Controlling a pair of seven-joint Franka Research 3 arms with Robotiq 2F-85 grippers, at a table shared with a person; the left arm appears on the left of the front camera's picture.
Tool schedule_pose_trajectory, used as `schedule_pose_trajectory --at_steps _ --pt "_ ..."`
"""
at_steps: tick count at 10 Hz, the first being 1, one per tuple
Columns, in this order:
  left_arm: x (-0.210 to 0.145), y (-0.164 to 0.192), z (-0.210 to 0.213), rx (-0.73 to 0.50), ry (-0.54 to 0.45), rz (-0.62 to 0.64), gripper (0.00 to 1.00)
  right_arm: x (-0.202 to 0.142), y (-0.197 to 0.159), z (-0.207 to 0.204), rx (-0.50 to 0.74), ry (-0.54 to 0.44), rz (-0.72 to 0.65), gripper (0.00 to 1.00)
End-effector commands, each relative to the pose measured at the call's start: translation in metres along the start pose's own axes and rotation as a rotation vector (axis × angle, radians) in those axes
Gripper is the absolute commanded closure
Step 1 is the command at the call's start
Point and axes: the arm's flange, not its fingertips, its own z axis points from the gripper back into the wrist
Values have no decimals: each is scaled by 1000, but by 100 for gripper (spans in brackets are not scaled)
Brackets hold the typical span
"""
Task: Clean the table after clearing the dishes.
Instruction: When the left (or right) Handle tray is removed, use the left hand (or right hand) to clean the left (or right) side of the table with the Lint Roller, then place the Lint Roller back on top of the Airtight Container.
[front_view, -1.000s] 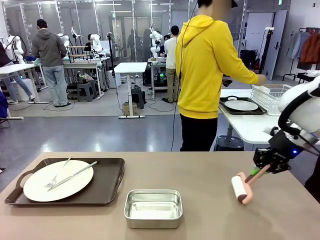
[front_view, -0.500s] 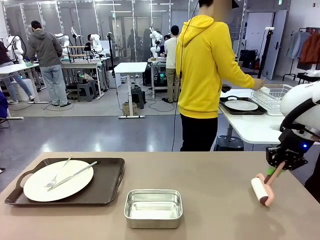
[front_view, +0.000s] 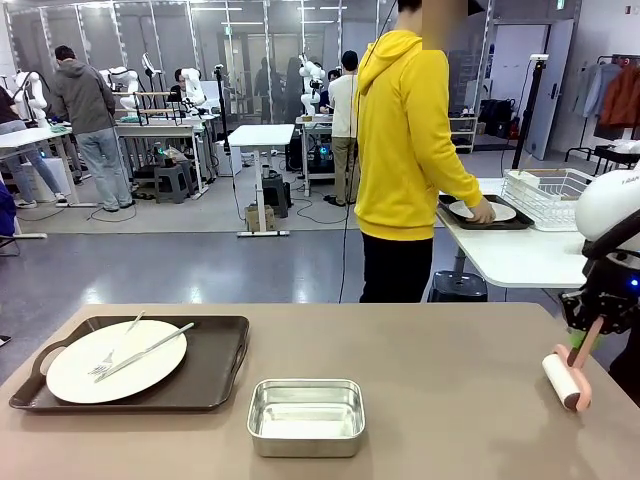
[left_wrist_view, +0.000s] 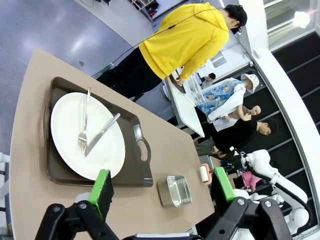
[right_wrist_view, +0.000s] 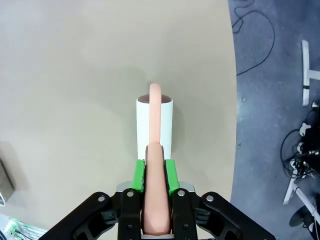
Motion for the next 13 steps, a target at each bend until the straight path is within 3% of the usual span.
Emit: schedule_pose_trajectory --at_steps 1,4,6,7,13 --pt "0 0 2 -5 -6 -9 0 -12 19 35 -23 -48 3 80" --pt "0 0 2 -5 -6 -9 0 -34 34 73 -15 -121 75 80" --pt "0 0 2 -5 -6 -9 0 -42 48 77 -1 -150 95 80" --pt "0 0 2 -5 -6 -9 0 -28 35 82 6 -125 83 80" --pt "0 0 2 -5 -6 -9 0 -28 35 82 6 -125 83 80"
